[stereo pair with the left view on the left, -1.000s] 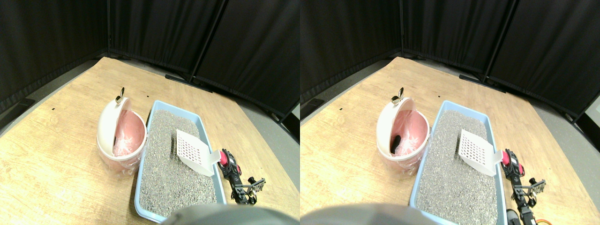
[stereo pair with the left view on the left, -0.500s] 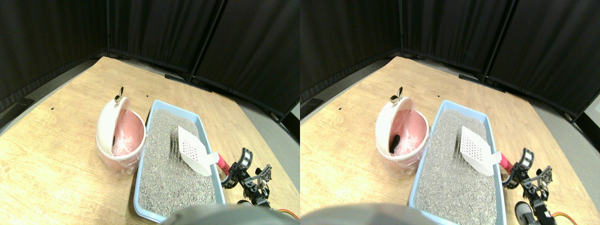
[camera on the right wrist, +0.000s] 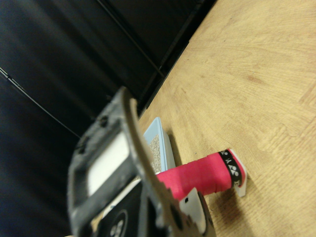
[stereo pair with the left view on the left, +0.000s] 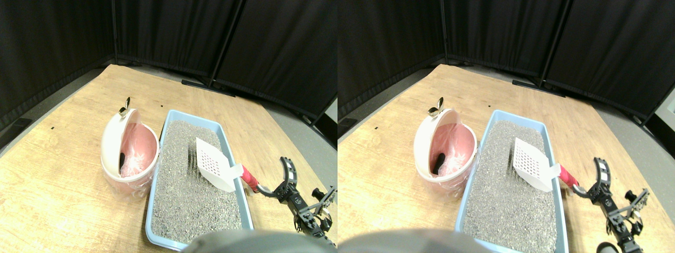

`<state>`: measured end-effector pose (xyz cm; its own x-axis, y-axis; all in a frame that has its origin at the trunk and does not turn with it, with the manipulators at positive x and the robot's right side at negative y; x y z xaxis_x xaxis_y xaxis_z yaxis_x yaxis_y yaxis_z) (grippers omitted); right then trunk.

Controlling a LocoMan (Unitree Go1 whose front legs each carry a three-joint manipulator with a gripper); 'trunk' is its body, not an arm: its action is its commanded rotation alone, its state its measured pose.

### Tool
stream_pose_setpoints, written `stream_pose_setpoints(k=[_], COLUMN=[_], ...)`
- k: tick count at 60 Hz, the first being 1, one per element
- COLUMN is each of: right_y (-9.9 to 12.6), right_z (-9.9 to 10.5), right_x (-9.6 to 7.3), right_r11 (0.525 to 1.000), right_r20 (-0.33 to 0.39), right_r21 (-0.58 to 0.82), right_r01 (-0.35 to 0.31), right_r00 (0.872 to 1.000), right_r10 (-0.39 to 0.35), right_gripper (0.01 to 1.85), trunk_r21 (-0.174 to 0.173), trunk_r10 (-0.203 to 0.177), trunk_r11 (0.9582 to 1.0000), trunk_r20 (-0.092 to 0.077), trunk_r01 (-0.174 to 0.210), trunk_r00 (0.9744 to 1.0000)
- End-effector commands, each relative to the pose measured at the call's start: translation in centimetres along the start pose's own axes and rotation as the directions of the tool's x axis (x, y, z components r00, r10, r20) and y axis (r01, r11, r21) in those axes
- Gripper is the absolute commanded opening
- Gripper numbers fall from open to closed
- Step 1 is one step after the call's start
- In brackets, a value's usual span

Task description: Scoop (unimanual)

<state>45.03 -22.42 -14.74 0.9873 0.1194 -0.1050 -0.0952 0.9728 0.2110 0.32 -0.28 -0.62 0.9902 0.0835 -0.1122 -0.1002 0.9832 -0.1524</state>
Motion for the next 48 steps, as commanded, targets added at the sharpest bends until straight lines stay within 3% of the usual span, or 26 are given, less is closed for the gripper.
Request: stream_pose_setpoints(k=[1, 3, 4, 9, 13, 24, 40, 47, 48], right_y=[0.3, 0.2, 0.1, 0.0, -0.1, -0.8, -1.0, -0.9, -0.9], right_z=[0.9, 0.9, 1.0, 1.4, 1.5, 1.7, 1.7, 1.6, 1.6], right_x=[-0.5, -0.6, -0.8, -1.3, -1.7, -2.5, -3.7, -4.0, -4.0], right_r11=[0.999, 0.998, 0.999, 0.998, 0.997, 0.996, 0.999, 0.998, 0.999], right_r20=[0.045, 0.05, 0.067, 0.088, 0.128, 0.154, 0.142, 0.143, 0.143], right_r21=[0.031, 0.025, 0.025, 0.026, 0.026, 0.009, -0.01, -0.01, -0.013], right_r01=[-0.038, -0.05, -0.045, -0.061, -0.067, -0.091, -0.052, -0.054, -0.052], right_r00=[0.998, 0.998, 0.997, 0.994, 0.99, 0.984, 0.988, 0.988, 0.988], right_r10=[0.036, 0.048, 0.043, 0.059, 0.063, 0.089, 0.053, 0.055, 0.053], right_gripper=[0.48, 0.43, 0.31, 0.06, 0.06, 0.06, 0.06, 0.06, 0.06], trunk_r21=[0.001, 0.004, 0.006, 0.015, 0.023, 0.051, 0.077, 0.077, 0.077], trunk_r10=[-0.021, -0.026, -0.03, -0.04, -0.048, -0.077, -0.115, -0.118, -0.128], trunk_r11=[0.9998, 0.9996, 0.9995, 0.9991, 0.9986, 0.9959, 0.9906, 0.9902, 0.989], trunk_r20=[0.026, 0.027, 0.027, 0.025, 0.024, 0.026, 0.019, 0.019, 0.016], trunk_r01=[0.021, 0.026, 0.029, 0.039, 0.047, 0.075, 0.113, 0.116, 0.126], trunk_r00=[0.9994, 0.9993, 0.9992, 0.9989, 0.9986, 0.9967, 0.9932, 0.9929, 0.9917])
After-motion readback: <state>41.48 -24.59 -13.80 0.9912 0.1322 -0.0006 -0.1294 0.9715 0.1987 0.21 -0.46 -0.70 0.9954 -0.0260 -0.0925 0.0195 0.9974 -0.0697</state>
